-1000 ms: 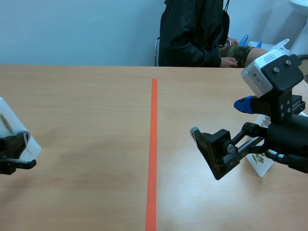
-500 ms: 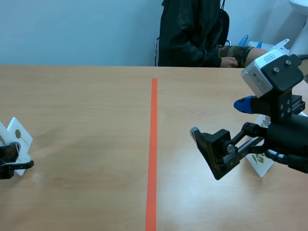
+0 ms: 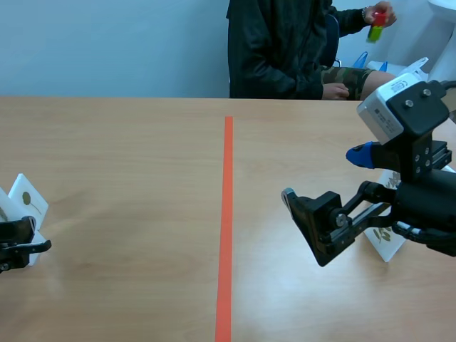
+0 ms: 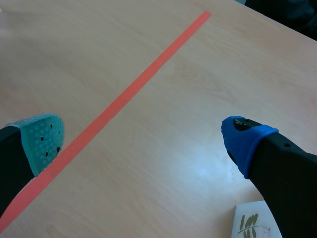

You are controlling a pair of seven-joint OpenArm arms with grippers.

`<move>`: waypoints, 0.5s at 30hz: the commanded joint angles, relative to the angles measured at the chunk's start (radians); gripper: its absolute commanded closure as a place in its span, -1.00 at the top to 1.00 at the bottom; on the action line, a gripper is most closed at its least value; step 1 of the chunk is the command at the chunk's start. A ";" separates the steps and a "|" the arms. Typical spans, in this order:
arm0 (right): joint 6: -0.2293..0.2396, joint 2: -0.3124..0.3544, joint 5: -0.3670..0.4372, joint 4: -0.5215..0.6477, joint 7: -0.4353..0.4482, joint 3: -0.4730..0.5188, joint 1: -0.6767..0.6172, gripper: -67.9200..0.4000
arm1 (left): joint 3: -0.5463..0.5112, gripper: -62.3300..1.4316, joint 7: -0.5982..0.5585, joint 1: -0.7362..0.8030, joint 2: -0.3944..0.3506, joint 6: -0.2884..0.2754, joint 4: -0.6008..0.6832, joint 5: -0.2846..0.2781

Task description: Sort the leaf by its shape. The table is split by an orange tape line. A compound leaf with several leaflets goes to the left side, a simple leaf with one blade goes to the right side. Return to the home posture when a red brick is placed on the table.

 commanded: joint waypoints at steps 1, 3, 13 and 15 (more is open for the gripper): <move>-0.003 0.003 0.004 0.013 0.013 0.003 0.011 1.00 | -0.002 0.05 -0.027 -0.003 -0.007 -0.002 0.023 -0.008; -0.003 0.003 0.004 0.013 0.013 0.003 0.011 1.00 | -0.002 0.42 -0.035 -0.003 -0.009 -0.002 0.024 -0.008; -0.003 0.003 0.004 0.013 0.013 0.003 0.011 1.00 | -0.074 0.75 0.007 0.077 -0.024 -0.014 0.224 -0.073; -0.003 0.003 0.004 0.013 0.014 0.003 0.011 1.00 | -0.089 0.88 0.018 0.114 -0.033 -0.030 0.299 -0.093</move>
